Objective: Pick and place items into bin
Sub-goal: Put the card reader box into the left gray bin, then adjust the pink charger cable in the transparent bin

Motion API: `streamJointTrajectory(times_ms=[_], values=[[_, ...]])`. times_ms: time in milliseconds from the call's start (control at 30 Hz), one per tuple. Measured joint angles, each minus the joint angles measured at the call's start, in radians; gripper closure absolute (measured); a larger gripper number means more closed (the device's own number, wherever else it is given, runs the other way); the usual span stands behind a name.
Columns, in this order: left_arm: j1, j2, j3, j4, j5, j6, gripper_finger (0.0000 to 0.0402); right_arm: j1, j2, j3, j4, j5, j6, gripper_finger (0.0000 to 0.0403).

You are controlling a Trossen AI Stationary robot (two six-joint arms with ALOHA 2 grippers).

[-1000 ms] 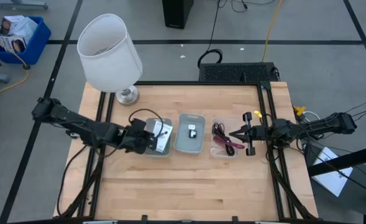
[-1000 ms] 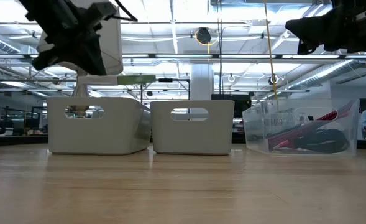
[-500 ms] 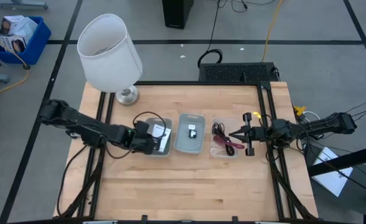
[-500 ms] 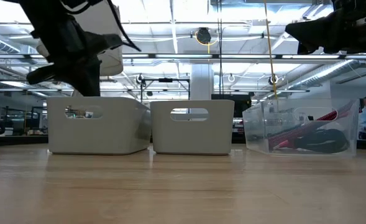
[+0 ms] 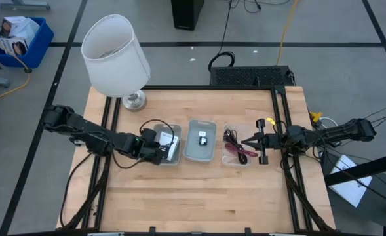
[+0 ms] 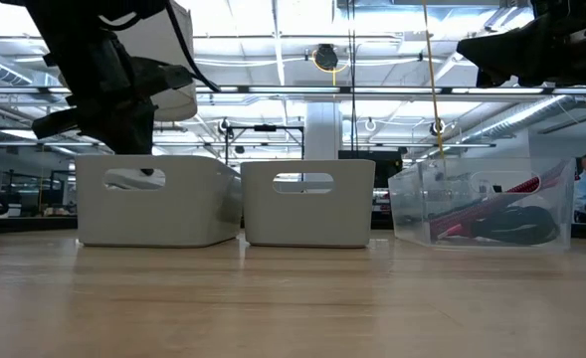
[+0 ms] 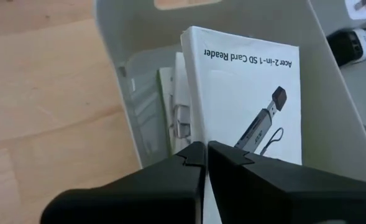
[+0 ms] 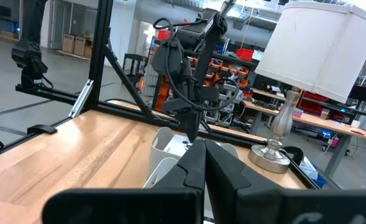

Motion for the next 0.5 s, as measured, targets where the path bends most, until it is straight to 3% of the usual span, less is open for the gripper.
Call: streamJointTrajectory(times_ms=[200, 500], values=[[-0.011, 0.001, 0.0, 0.009, 0.006, 0.02, 0.0381, 0.0, 0.0, 0.0, -0.007, 0.0, 0.001, 0.0403], [-0.032, 0.001, 0.0, 0.007, 0.009, 0.032, 0.0291, 0.0, 0.0, 0.0, -0.007, 0.0, 0.004, 0.0403]])
